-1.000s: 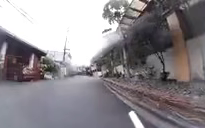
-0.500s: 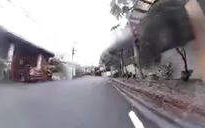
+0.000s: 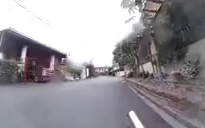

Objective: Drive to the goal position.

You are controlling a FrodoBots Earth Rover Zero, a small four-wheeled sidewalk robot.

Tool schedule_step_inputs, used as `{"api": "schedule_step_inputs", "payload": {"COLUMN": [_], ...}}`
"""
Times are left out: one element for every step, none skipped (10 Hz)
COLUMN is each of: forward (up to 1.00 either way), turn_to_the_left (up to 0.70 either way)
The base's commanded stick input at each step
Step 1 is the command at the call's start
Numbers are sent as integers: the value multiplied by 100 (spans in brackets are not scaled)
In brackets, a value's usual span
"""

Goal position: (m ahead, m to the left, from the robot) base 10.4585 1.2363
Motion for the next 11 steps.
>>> {"api": "schedule_step_inputs", "payload": {"forward": [85, 85, 85, 85, 85, 85, 85, 85, 85, 85, 85], "turn_to_the_left": [0, 0, 0, 0, 0, 0, 0, 0, 0, 0, 0]}}
